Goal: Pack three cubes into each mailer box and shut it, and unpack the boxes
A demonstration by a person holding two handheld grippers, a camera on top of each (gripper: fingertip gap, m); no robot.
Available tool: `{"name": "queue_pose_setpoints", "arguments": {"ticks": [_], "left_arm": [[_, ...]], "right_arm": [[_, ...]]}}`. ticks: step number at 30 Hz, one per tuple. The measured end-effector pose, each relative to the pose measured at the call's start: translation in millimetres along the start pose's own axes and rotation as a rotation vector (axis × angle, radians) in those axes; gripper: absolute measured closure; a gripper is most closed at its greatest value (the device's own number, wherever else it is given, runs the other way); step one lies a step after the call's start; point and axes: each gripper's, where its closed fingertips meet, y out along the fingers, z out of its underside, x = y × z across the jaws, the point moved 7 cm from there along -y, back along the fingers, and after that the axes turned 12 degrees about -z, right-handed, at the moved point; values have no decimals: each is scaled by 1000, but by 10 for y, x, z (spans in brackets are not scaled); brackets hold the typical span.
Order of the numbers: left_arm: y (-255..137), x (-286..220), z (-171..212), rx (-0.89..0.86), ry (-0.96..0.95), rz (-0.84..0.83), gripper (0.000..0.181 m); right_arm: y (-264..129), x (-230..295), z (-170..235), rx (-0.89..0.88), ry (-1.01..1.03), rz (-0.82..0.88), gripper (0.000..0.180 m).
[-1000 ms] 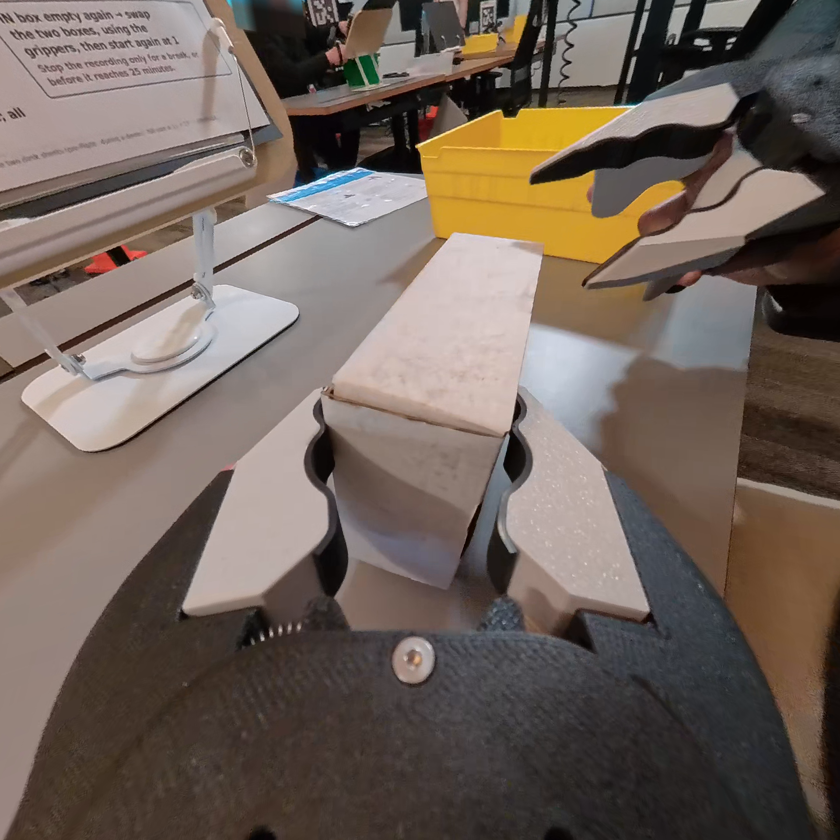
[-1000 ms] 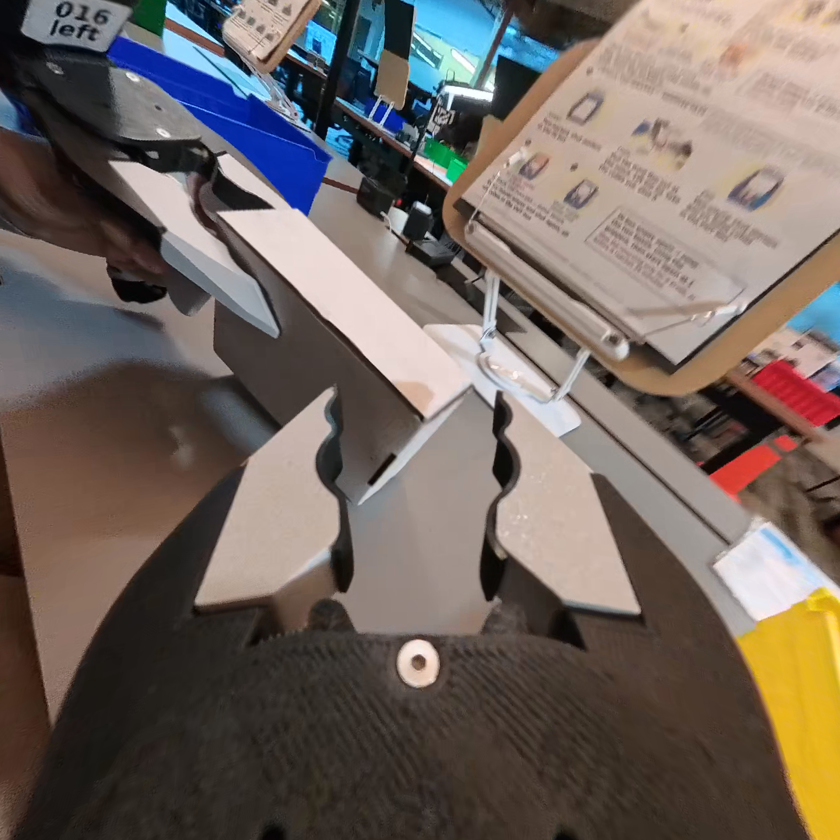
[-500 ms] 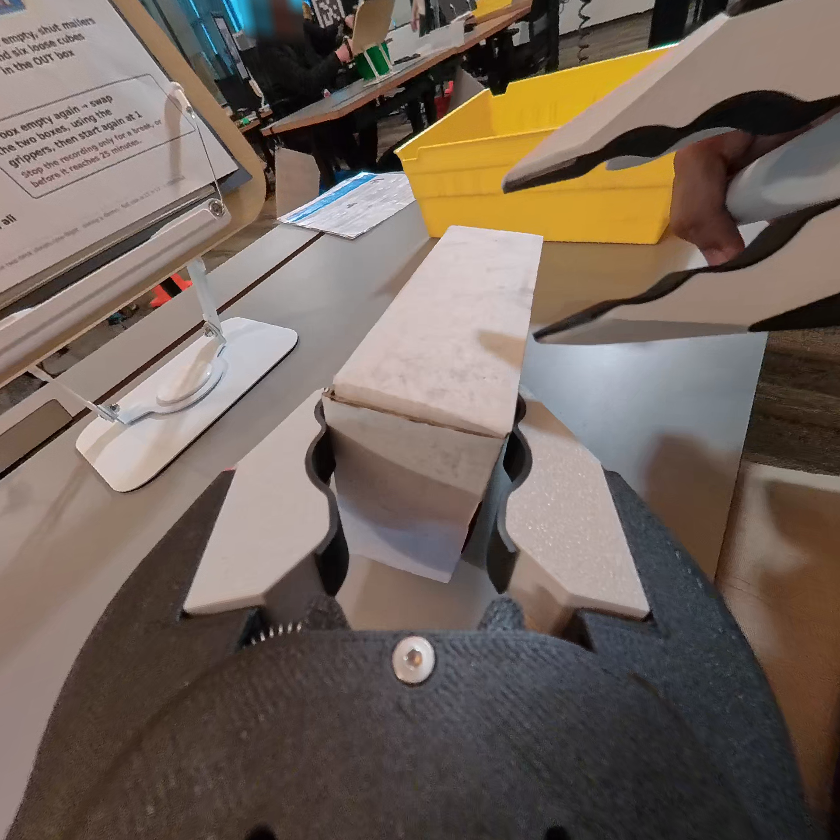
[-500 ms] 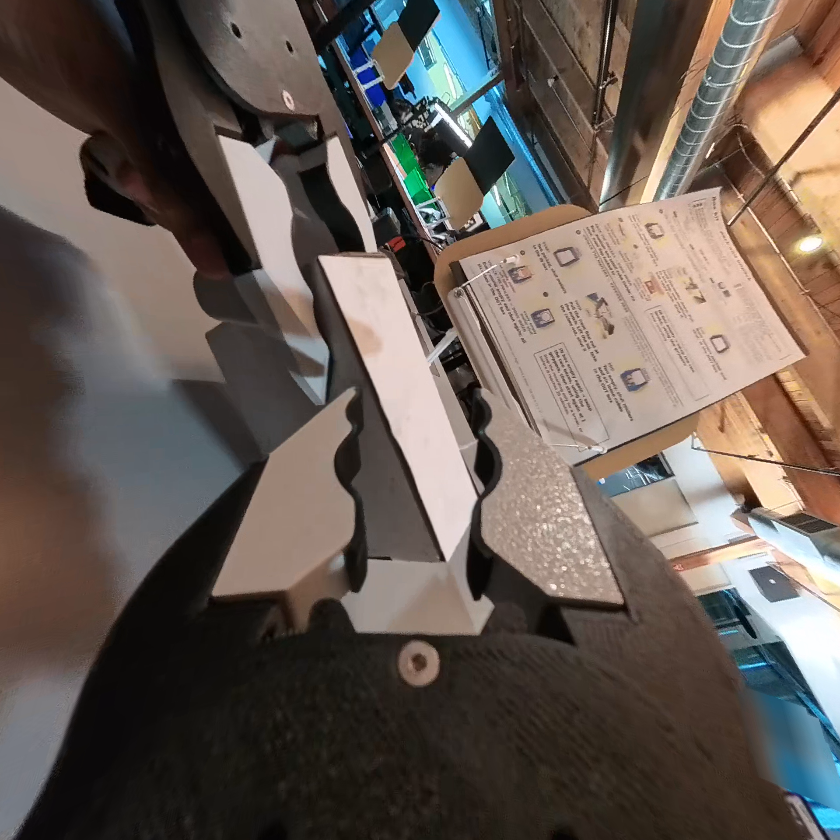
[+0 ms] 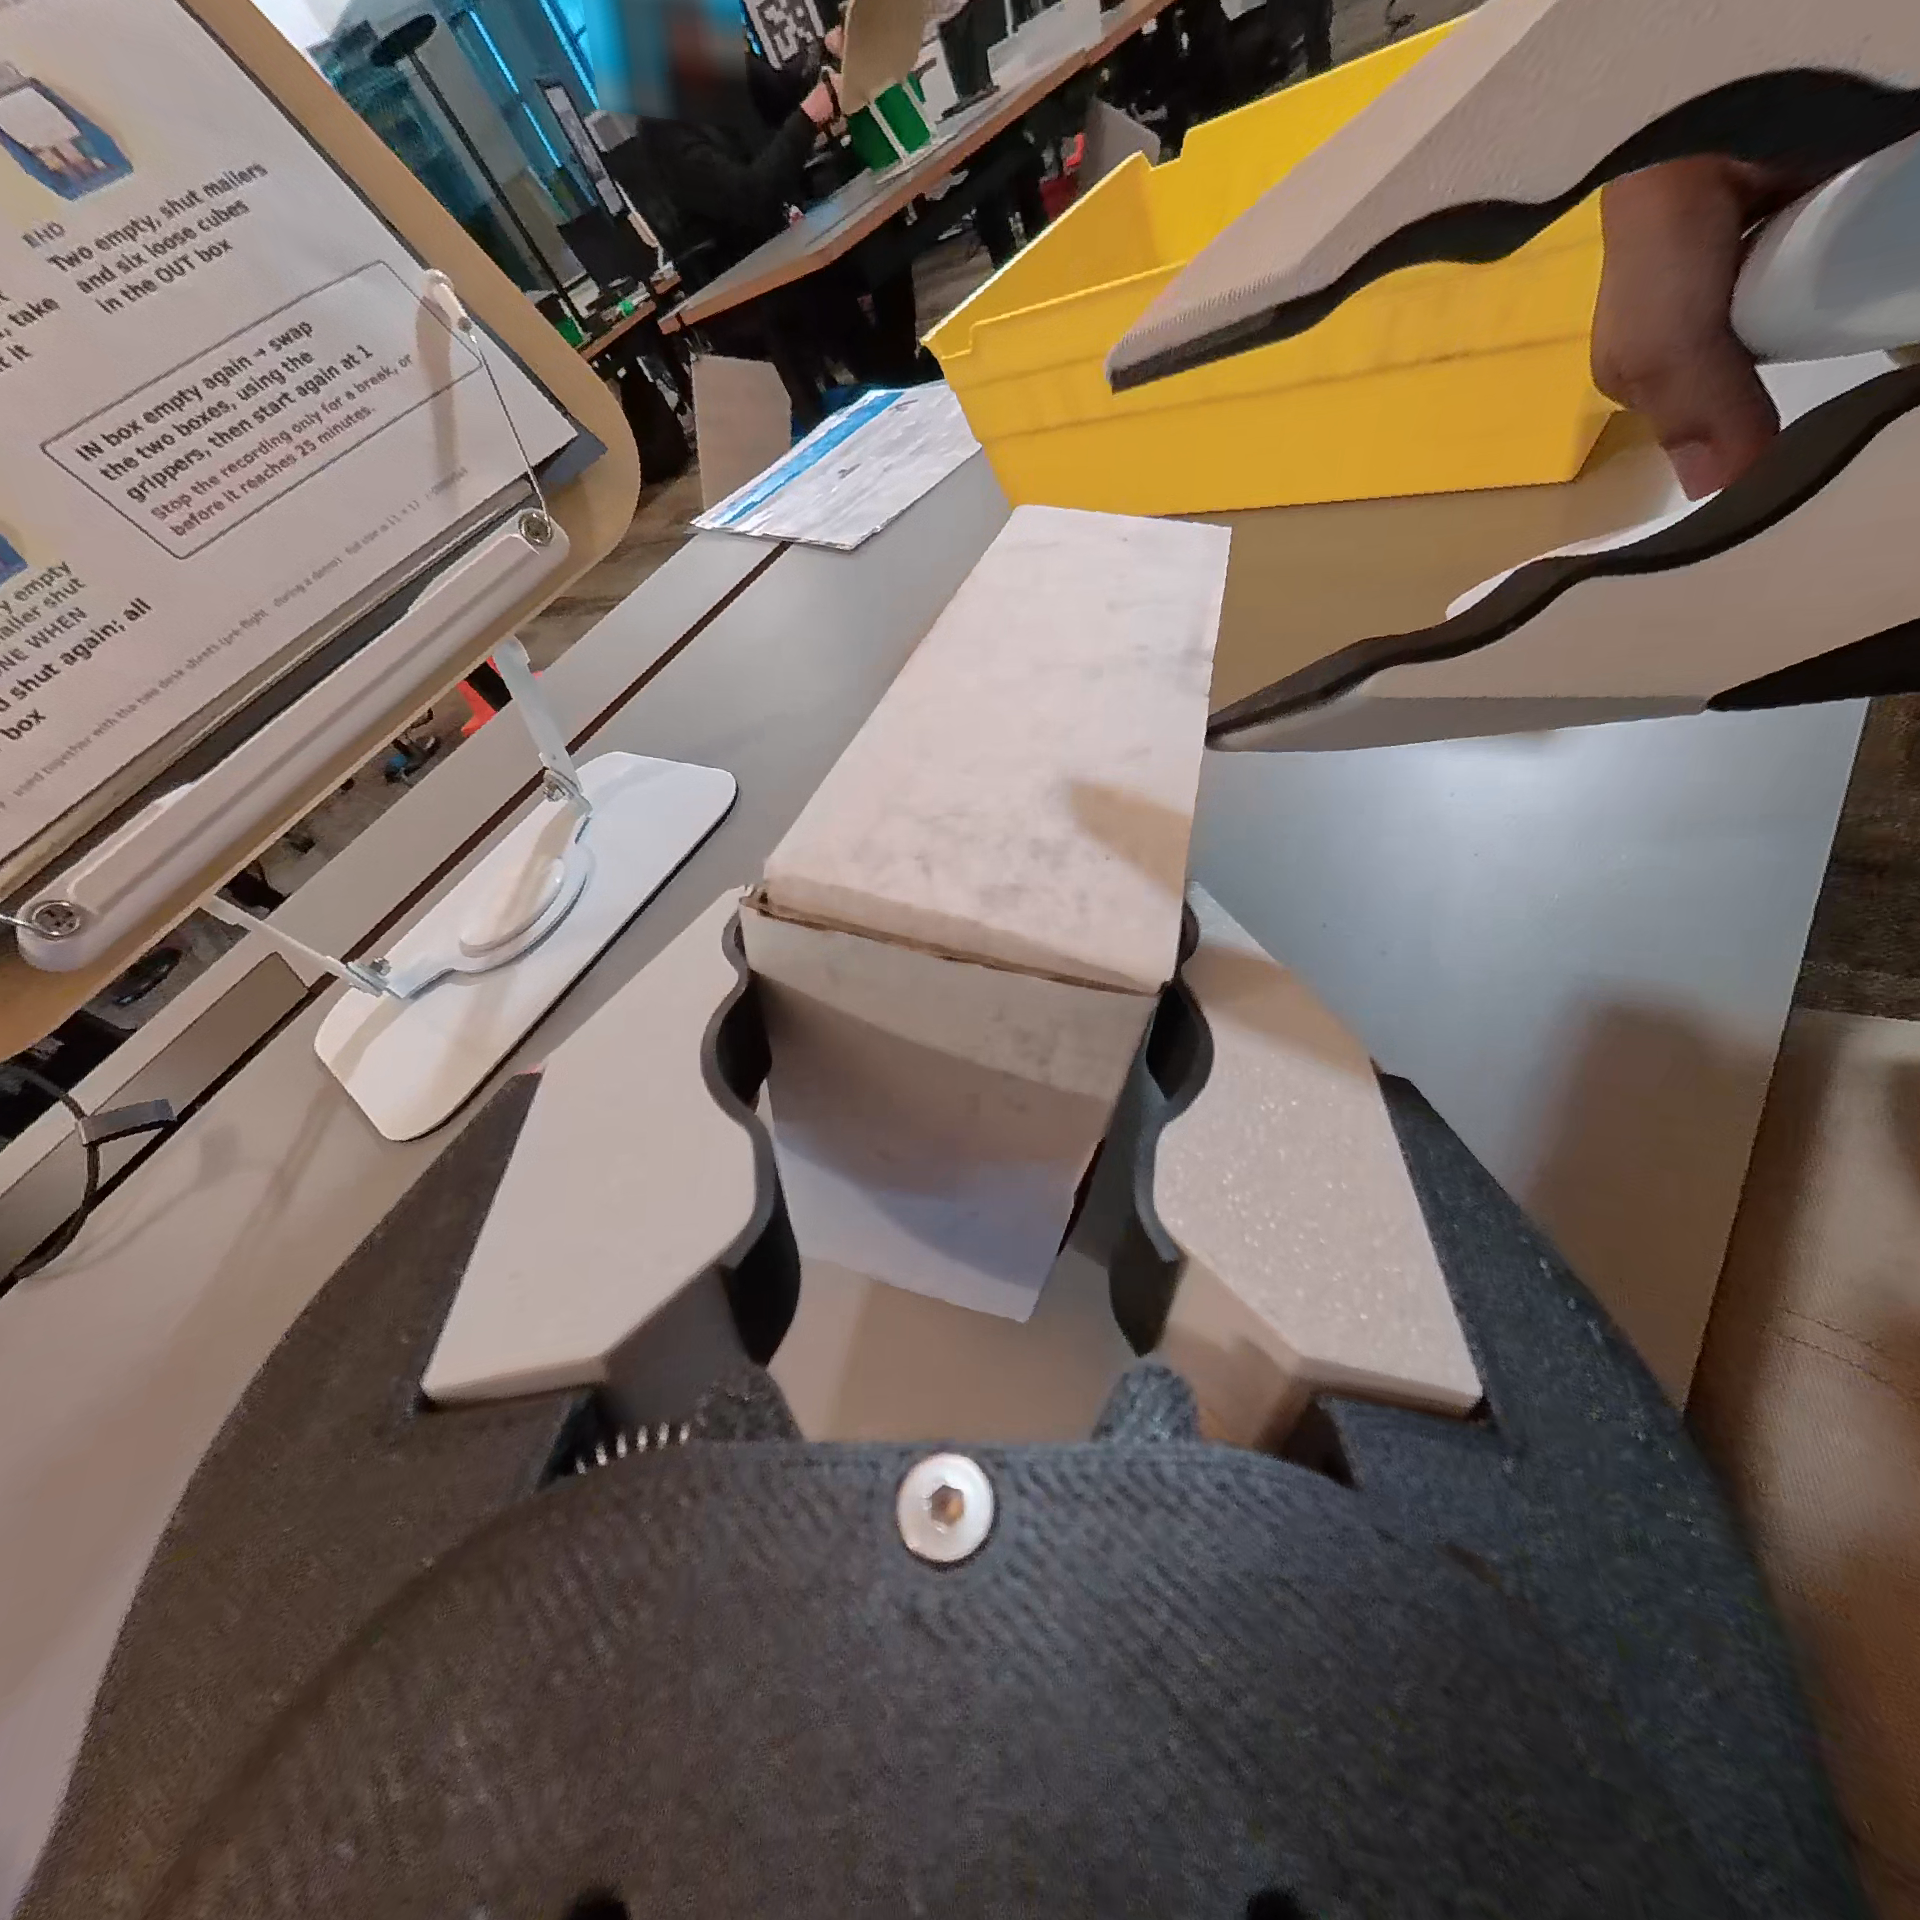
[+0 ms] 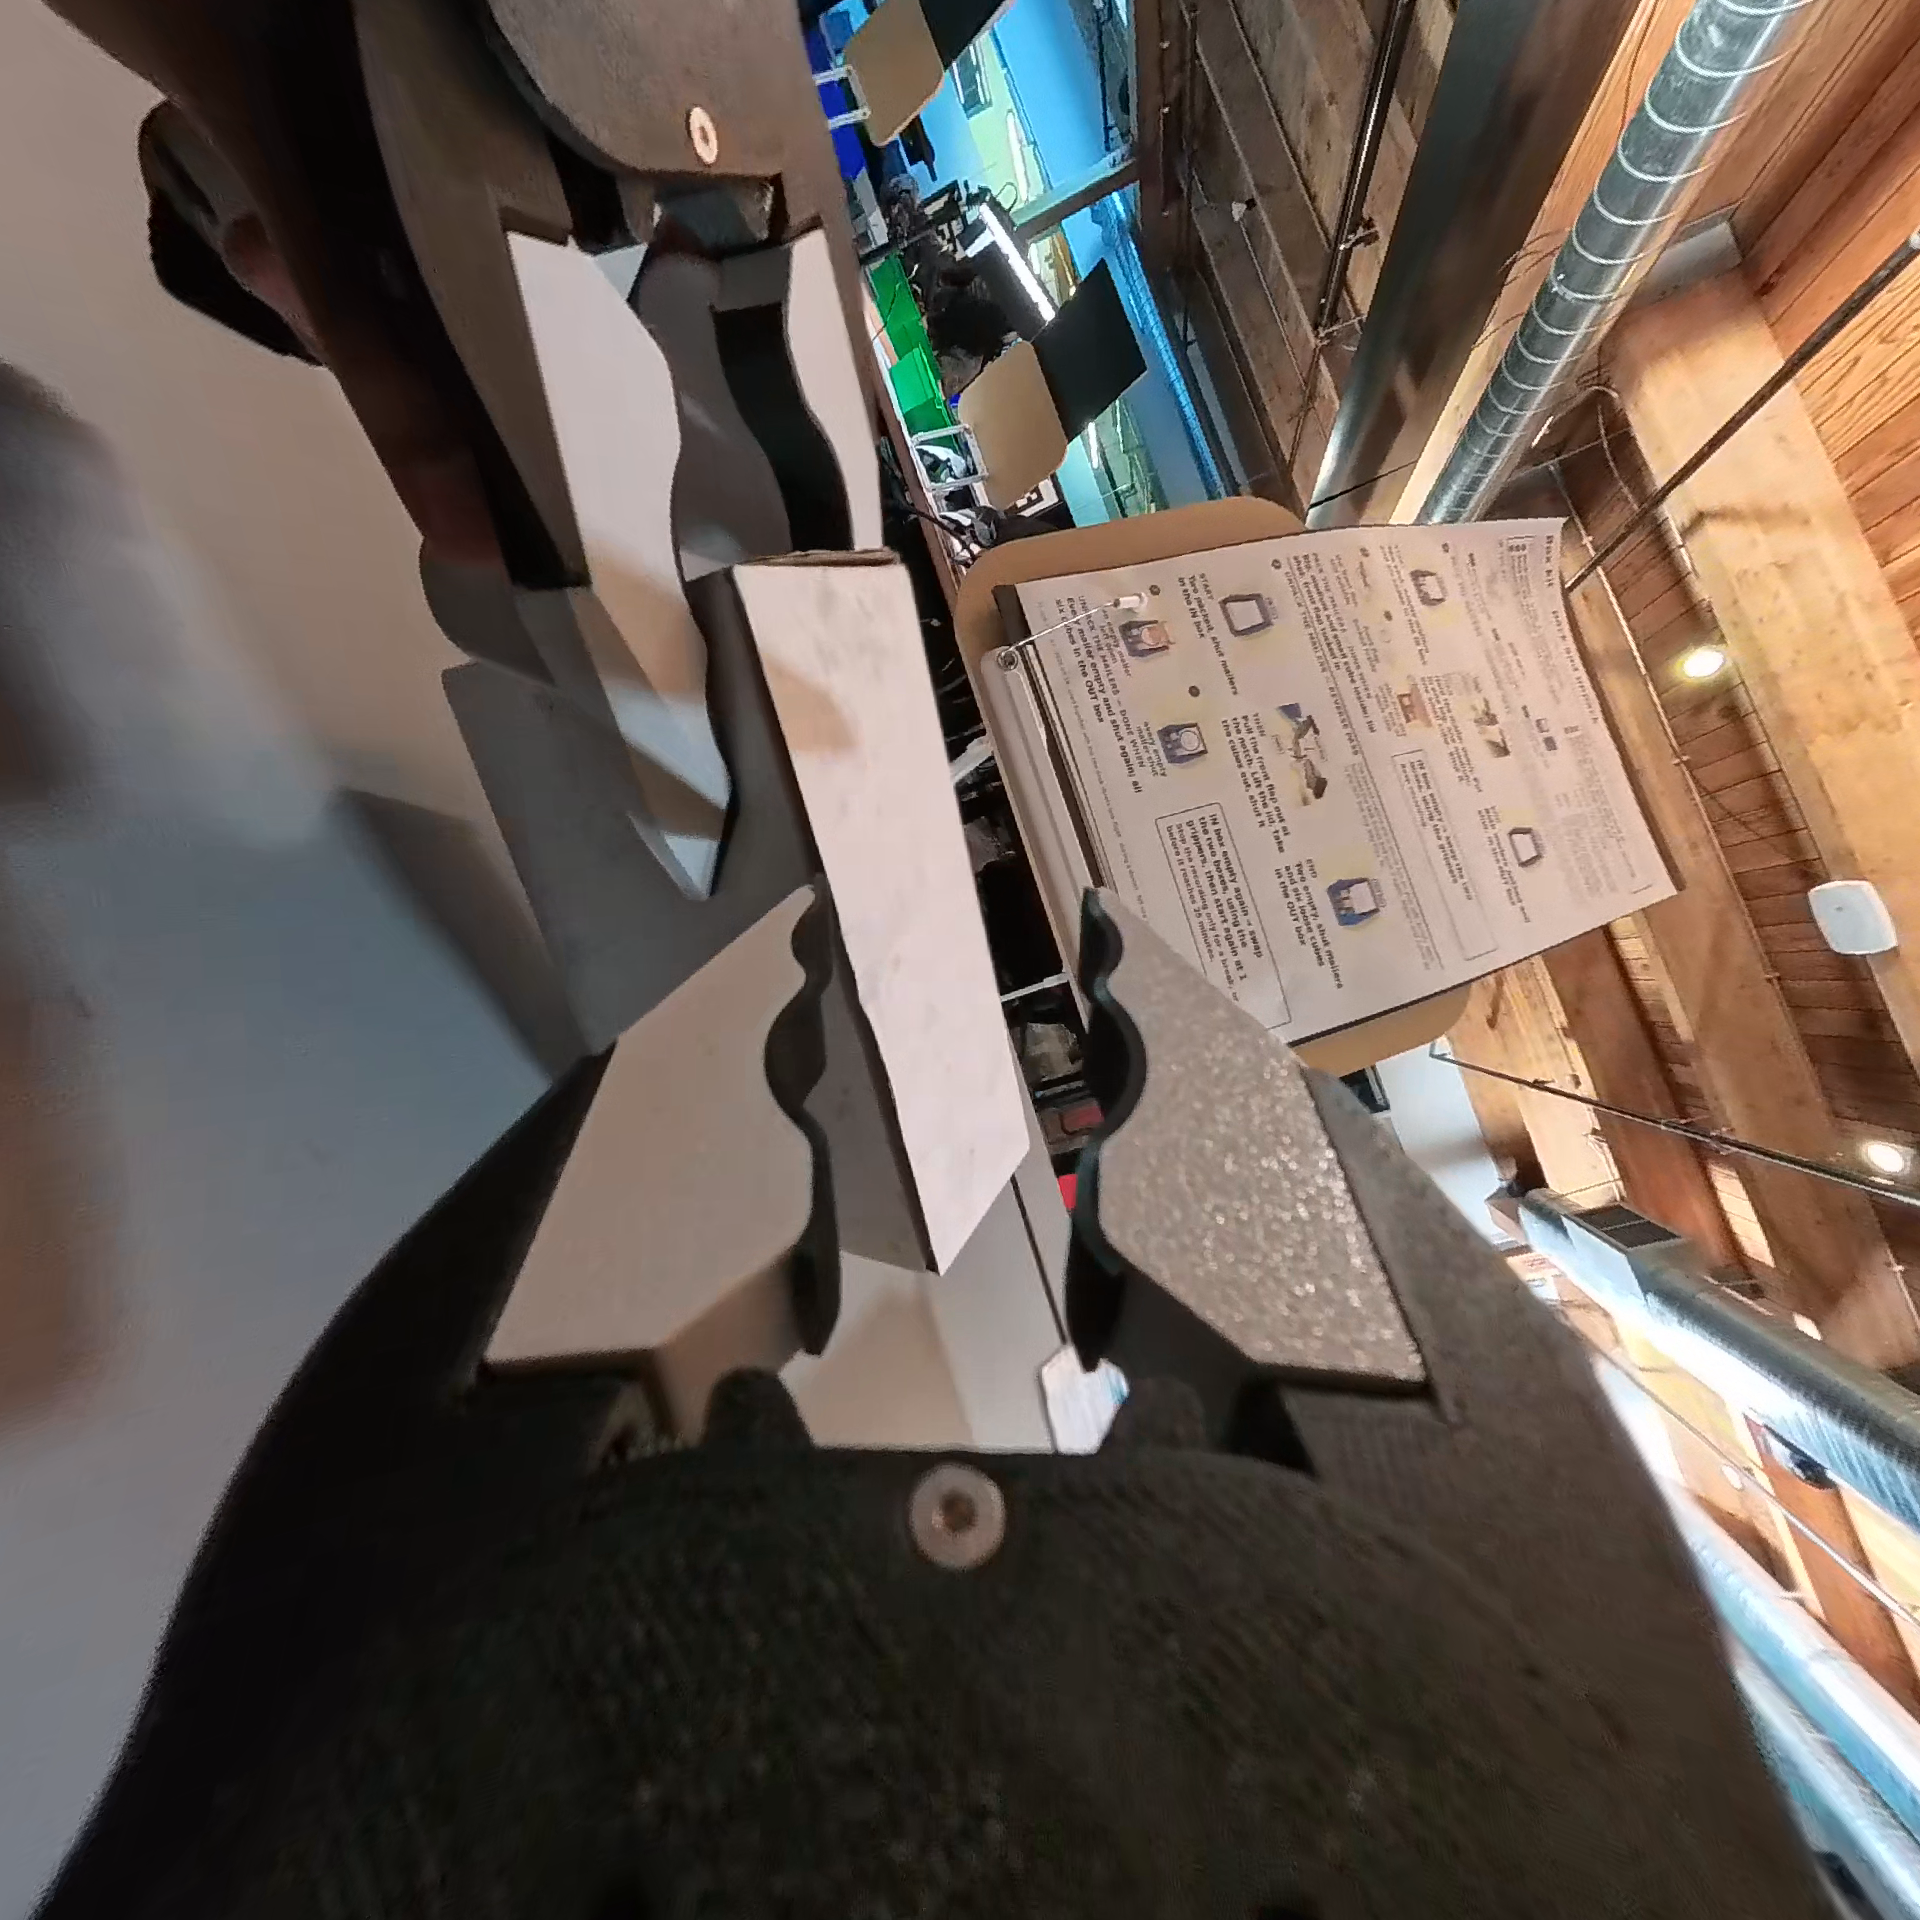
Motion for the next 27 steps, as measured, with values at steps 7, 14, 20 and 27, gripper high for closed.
{"name": "queue_pose_setpoints", "arguments": {"ticks": [7, 14, 20, 27], "left_arm": [[-5, 2, -6, 21, -20, 12, 112], [-13, -22, -21, 27, 11, 10, 112], [-27, -58, -55, 57, -62, 67, 113], [-15, -70, -55, 68, -92, 85, 111]], "right_arm": [[24, 72, -39, 61, -132, 19, 146], [7, 59, -36, 41, -102, 21, 149], [15, 138, -63, 48, -162, -17, 179], [3, 93, -63, 36, -101, -4, 180]]}}
